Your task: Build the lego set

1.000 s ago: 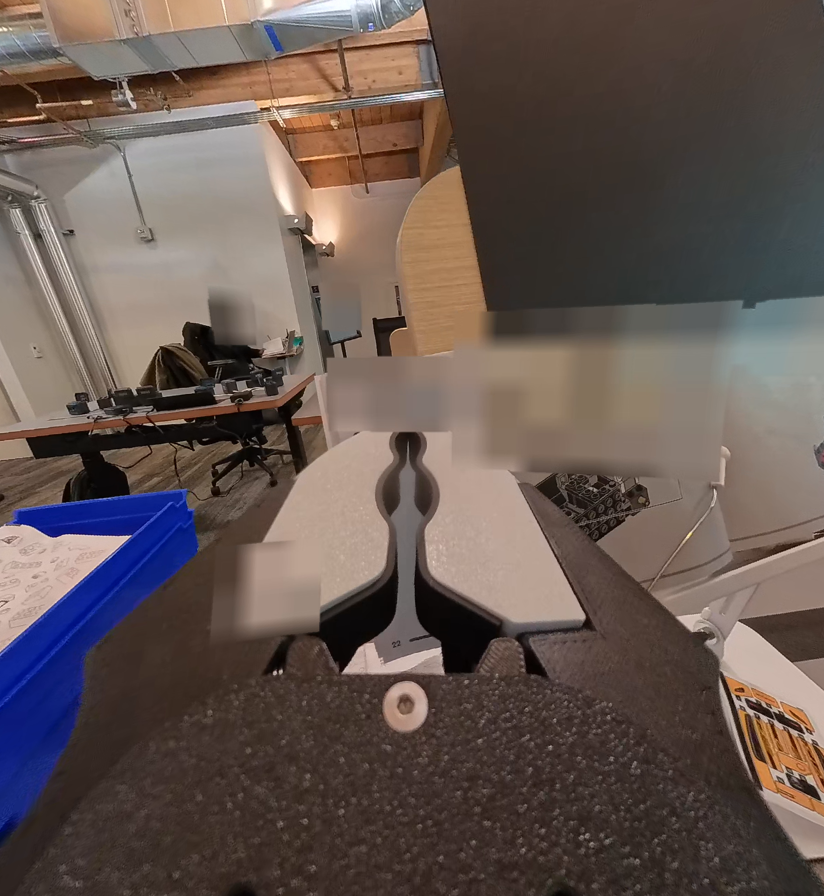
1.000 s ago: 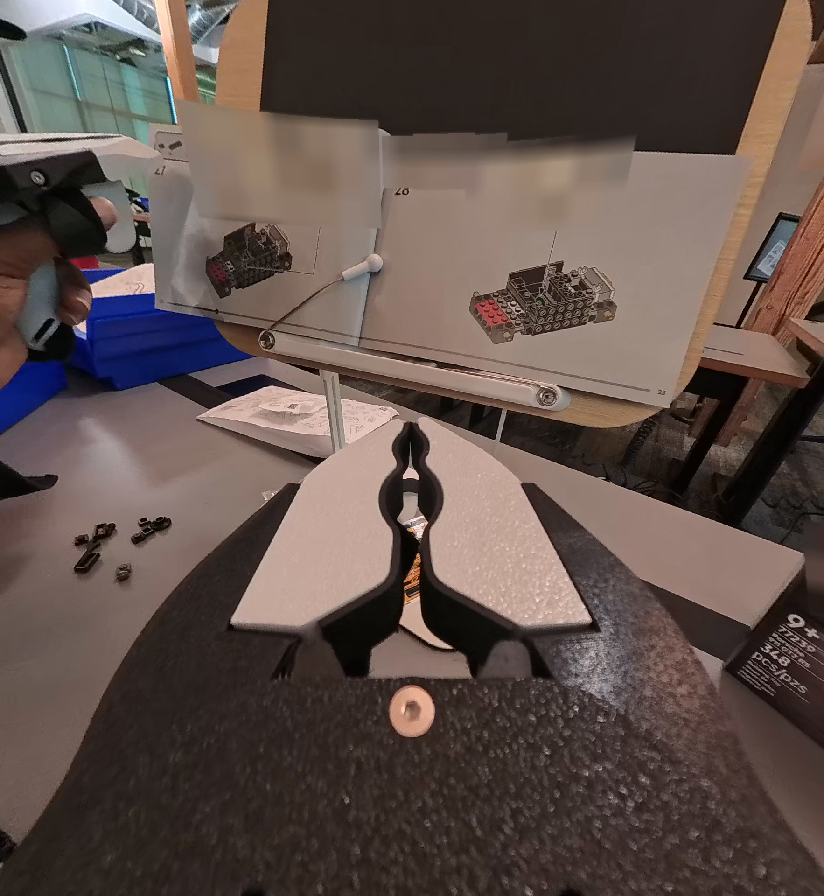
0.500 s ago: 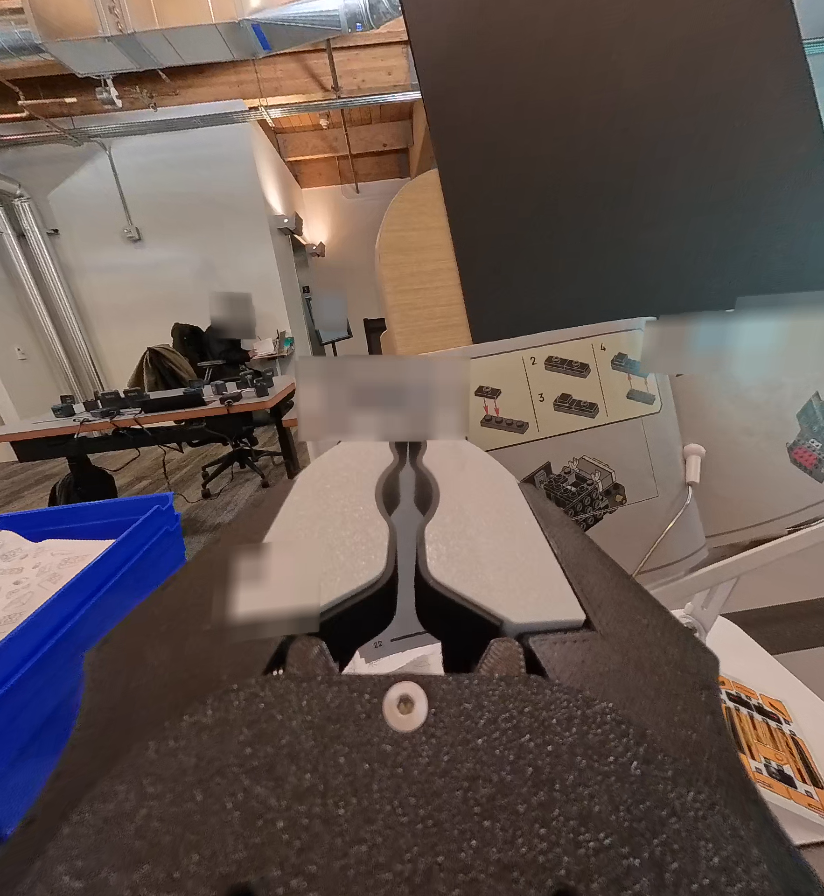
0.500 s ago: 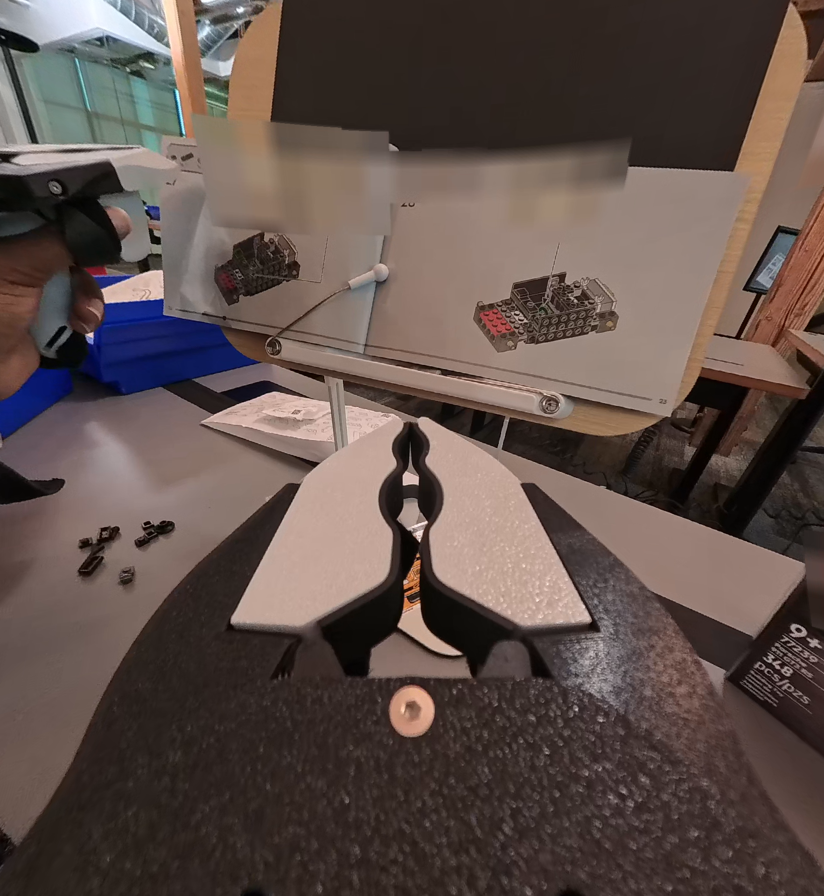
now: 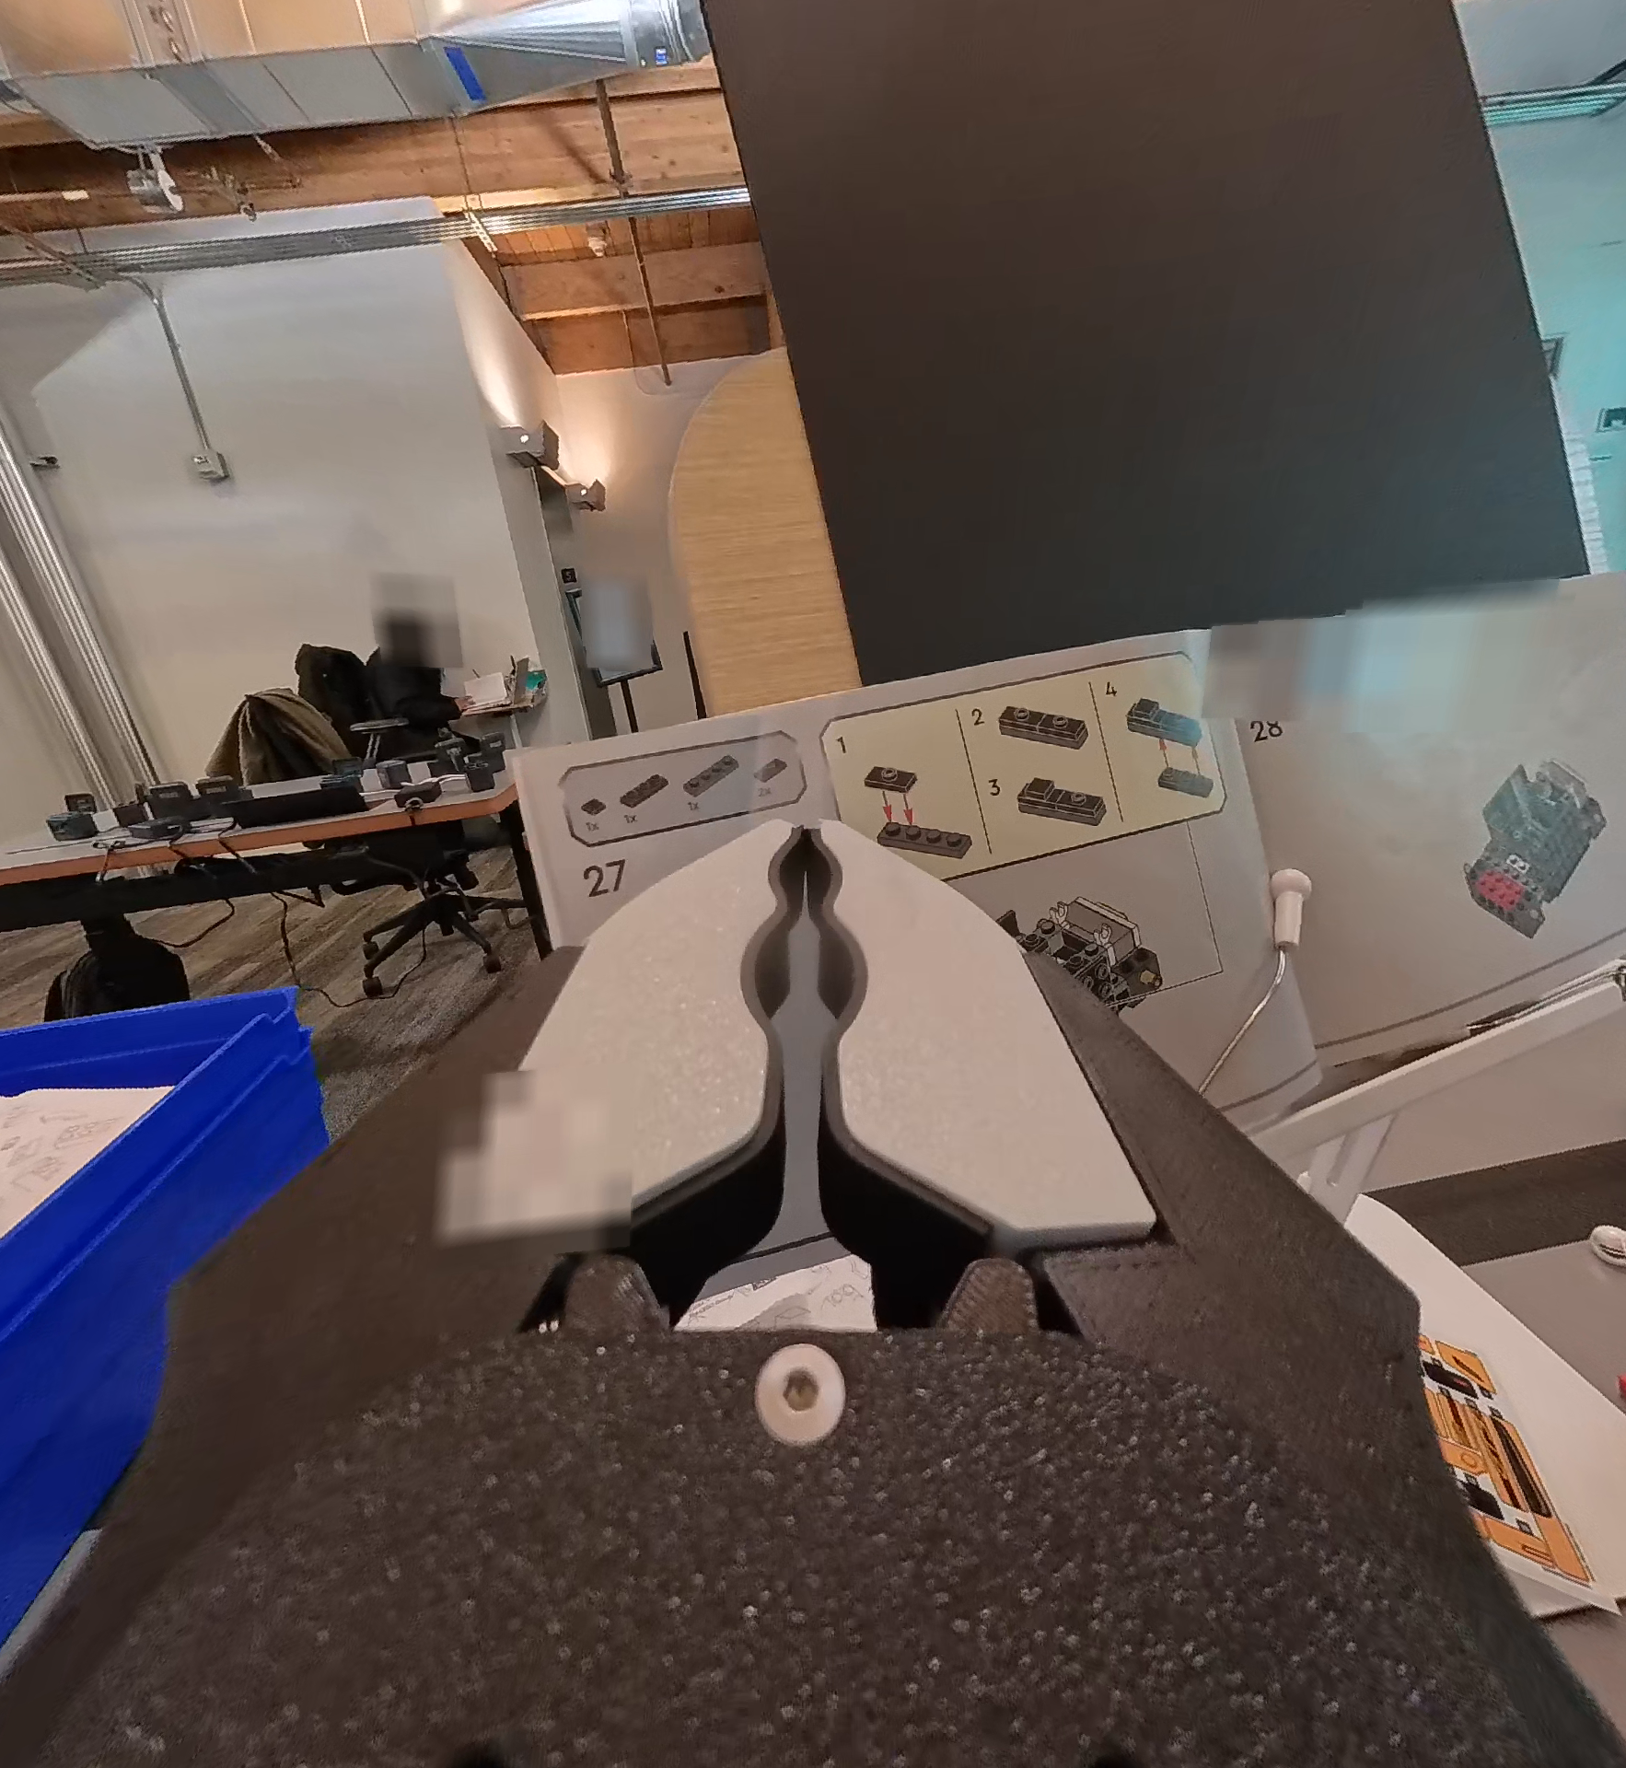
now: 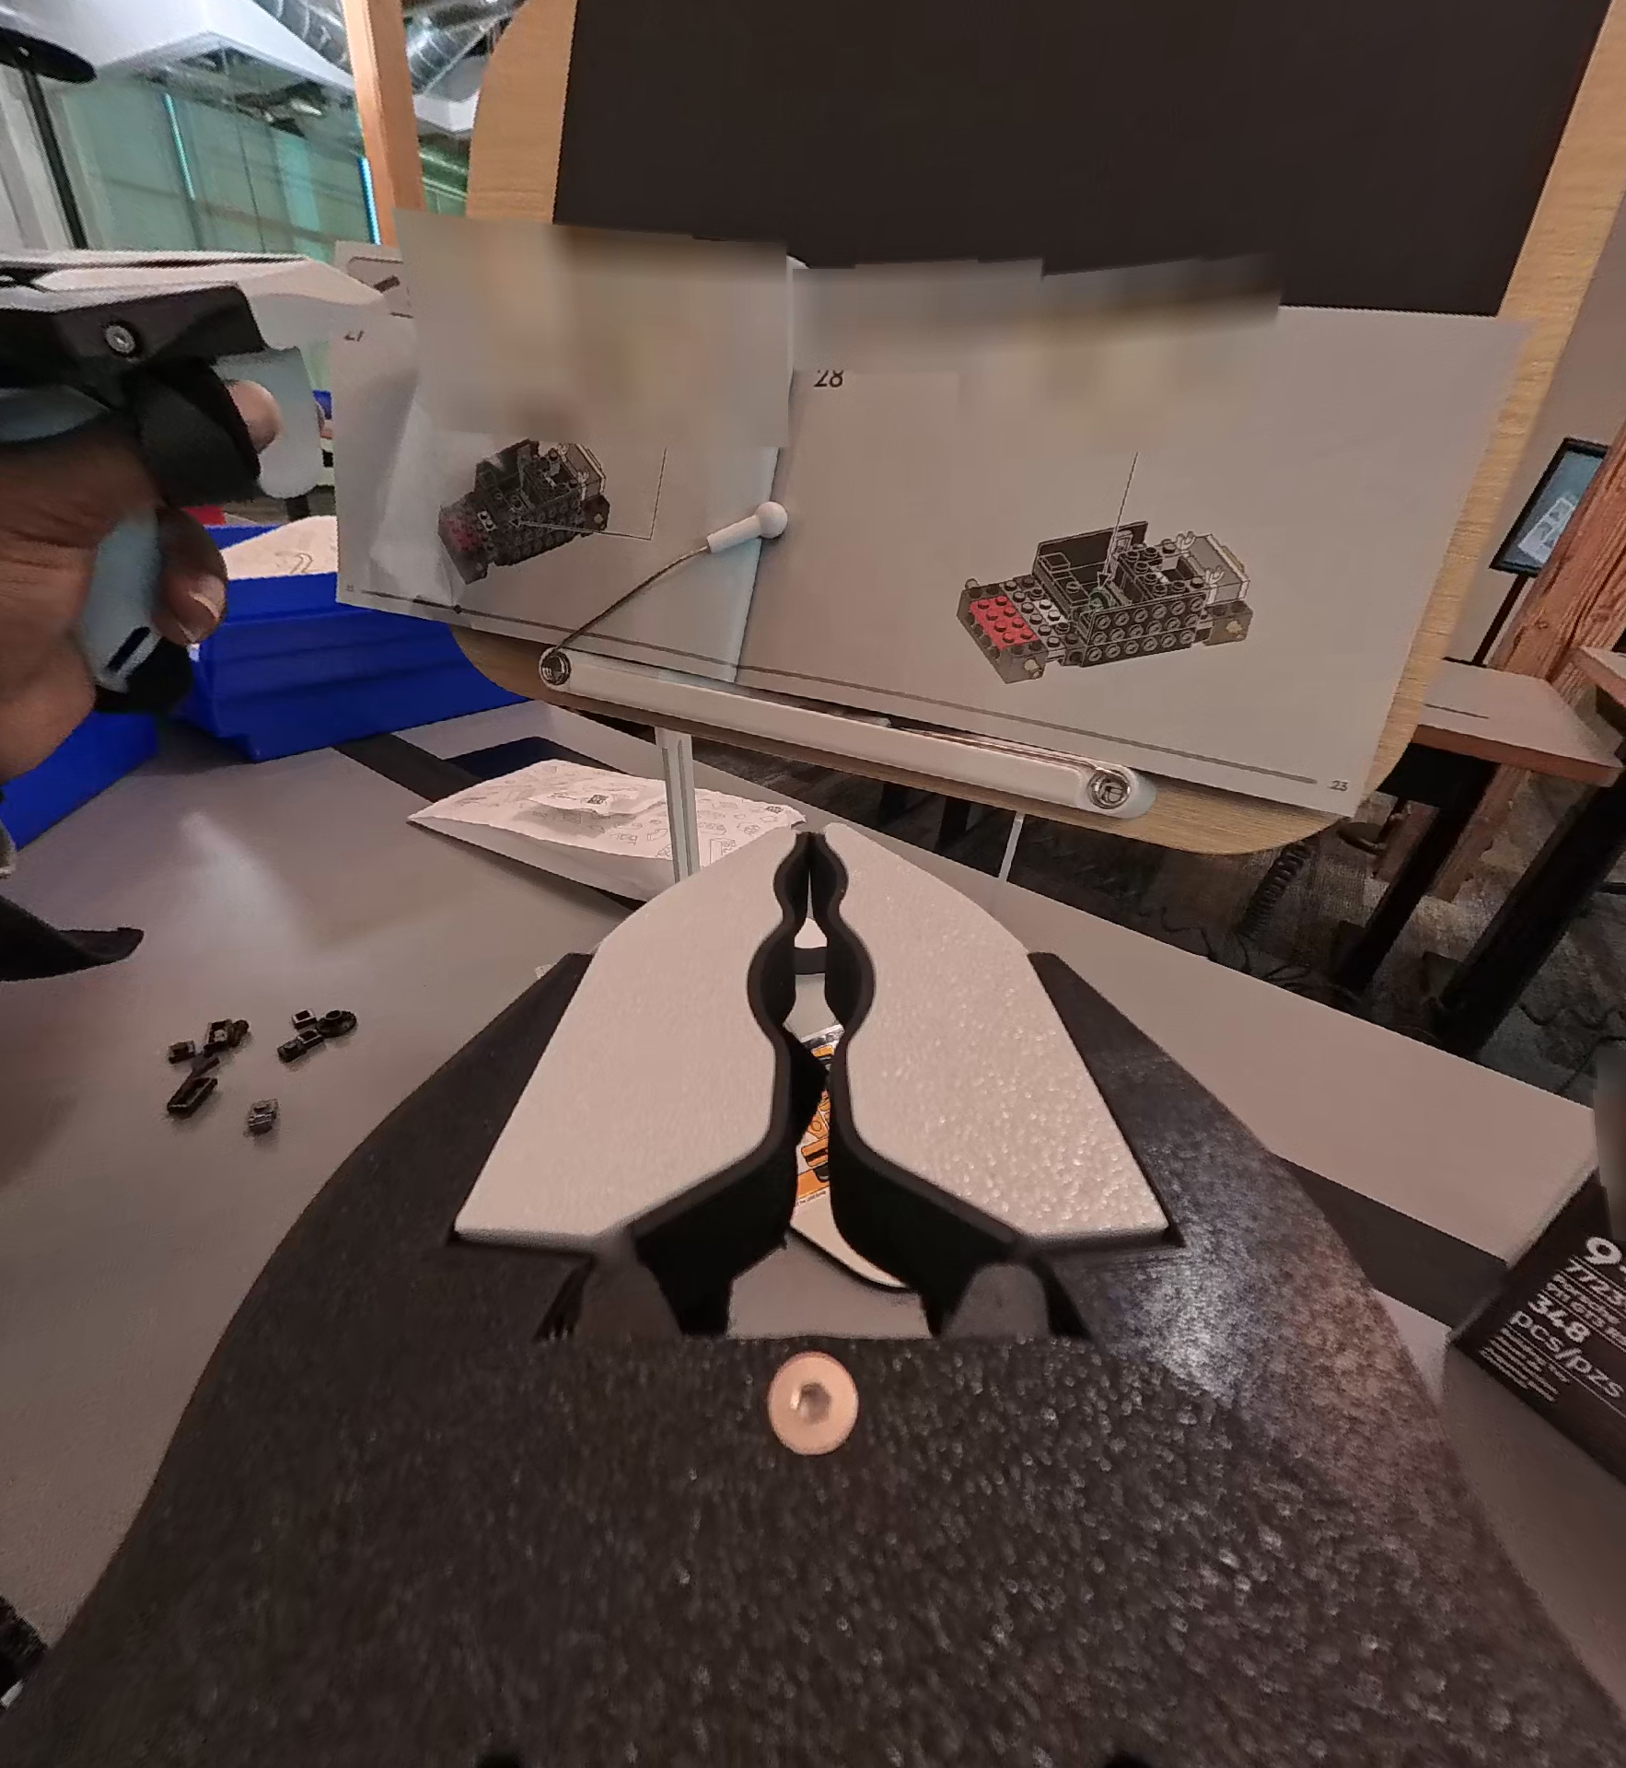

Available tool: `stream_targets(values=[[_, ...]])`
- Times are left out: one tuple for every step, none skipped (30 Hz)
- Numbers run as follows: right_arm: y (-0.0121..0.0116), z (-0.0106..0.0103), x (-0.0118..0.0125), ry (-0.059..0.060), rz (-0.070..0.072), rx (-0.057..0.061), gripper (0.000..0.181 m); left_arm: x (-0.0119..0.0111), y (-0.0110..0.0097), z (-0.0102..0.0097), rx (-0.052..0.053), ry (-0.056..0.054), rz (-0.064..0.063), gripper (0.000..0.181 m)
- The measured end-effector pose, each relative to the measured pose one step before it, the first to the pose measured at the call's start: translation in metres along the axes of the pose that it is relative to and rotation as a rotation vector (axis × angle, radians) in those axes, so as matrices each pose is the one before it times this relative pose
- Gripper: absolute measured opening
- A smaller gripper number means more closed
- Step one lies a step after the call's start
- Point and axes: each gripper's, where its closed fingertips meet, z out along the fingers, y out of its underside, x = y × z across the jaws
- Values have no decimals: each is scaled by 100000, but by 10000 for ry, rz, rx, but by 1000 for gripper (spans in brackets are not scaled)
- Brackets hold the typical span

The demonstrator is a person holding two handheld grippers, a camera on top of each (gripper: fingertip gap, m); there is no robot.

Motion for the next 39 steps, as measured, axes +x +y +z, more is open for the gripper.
stream_targets(values=[[22, 16, -26, -16, 10, -8, 0, -15, 8, 5, -5, -10, 10, 0], [37, 9, -38, -20, 5, -13, 0, -52, -14, -5, -3, -14, 5, 0], [11, 6, -38, -12, -4, -10, 0, -100, -24, -1, 2, -12, -7, 0], [-8, -7, -23, -4, -14, 3, 0, -149, -58, -26, 4, -14, -5, 0], [-32, -4, -24, -6, -14, 6, 0, -229, -105, -54, -3, -5, 3, 0], [-43, -18, -10, -6, -9, 8, 0, -258, -205, -86, -10, 36, -23, 0], [-54, -22, 4, -3, -4, 10, 0, -272, -295, -134, -37, 102, -76, 0], [-60, -30, 12, -5, 0, 8, 0, -294, -353, -170, -98, 177, -116, 0], [-84, -42, 32, -2, 2, 12, 0, -256, -336, -199, -187, 273, -119, 0], [-98, -57, 35, 0, -2, 21, 0, -164, -288, -271, -242, 377, -111, 0], [-109, -63, 62, 2, -3, 16, 0, -70, -288, -403, -243, 440, -90, 0], [-124, -65, 70, 1, 5, 20, 0, 38, -306, -541, -186, 468, -63, 0], [-110, -70, 64, -13, 16, 19, 0, 175, -268, -577, -145, 477, -39, 0], [-83, -49, 63, -20, 32, 9, 0, 279, -153, -534, -138, 464, -25, 0], [-39, -35, 51, -15, 44, 5, 0, 403, 31, -413, -166, 468, -14, 0], [8, -24, 44, -19, 45, -7, 0, 624, 262, -236, -232, 534, 14, 0], [38, 5, 3, -27, 39, -24, 0, 848, 551, -65, -322, 602, 66, 0], [61, 13, -19, -29, 28, -28, 0, 925, 930, 123, -474, 597, 157, 0], [34, 6, -47, -27, 7, -18, 0, 881, 1324, 229, -630, 535, 235, 0], [14, 1, -65, -37, -26, -13, 0, 756, 1576, 207, -651, 424, 270, 0], [-7, 6, -87, -52, -65, -22, 0, 666, 1772, 98, -571, 326, 324, 0], [12, 20, -71, -51, -94, -28, 0, 446, 2009, 18, -531, 196, 271, 3], [50, 32, -62, -37, -78, -27, 0, 323, 2225, 39, -556, 165, 66, 8], [136, 58, -68, -28, -21, -29, 0, 444, 2333, 105, -543, 298, -156, 11], [248, 106, -91, -36, 42, -49, 0, 453, 2343, 239, -537, 335, -301, 14], [378, 148, -169, -64, 59, -96, 0, 154, 2293, 382, -578, 136, -328, 16], [418, 185, -204, -73, 30, -116, 0, 13, 2243, 496, -674, 18, -249, 17], [409, 172, -214, -62, -13, -116, 0, 55, 2112, 610, -759, 35, -224, 19], [336, 143, -212, -56, -51, -104, 0, 116, 1730, 688, -668, 90, -264, 23], [263, 115, -214, -55, -65, -82, 0, 178, 1205, 705, -479, 153, -261, 25], [201, 67, -181, -49, -71, -56, 0, 231, 807, 617, -364, 187, -182, 27], [147, 44, -127, -36, -76, -42, 0, 105, 562, 480, -317, 94, -88, 29], [117, 28, -67, -23, -67, -38, 0, -70, 322, 372, -206, -37, -39, 29], [87, 34, -36, -23, -35, -33, 0, 16, 181, 326, -123, 9, -60, 29], [81, 37, -10, -28, 7, -22, 0, 127, 217, 335, -151, 104, -104, 29], [67, 18, -2, -26, 39, -15, 0, 3, 243, 325, -158, 21, -97, 29], [64, -2, 0, -17, 46, -12, 0, -144, 159, 280, -86, -76, -63, 29], [59, -12, 13, -10, 30, -9, 0, 21, 39, 202, -7, 27, -69, 28], [44, -3, -2, -3, 6, -10, 0, 167, -97, 94, 70, 130, -106, 26]])
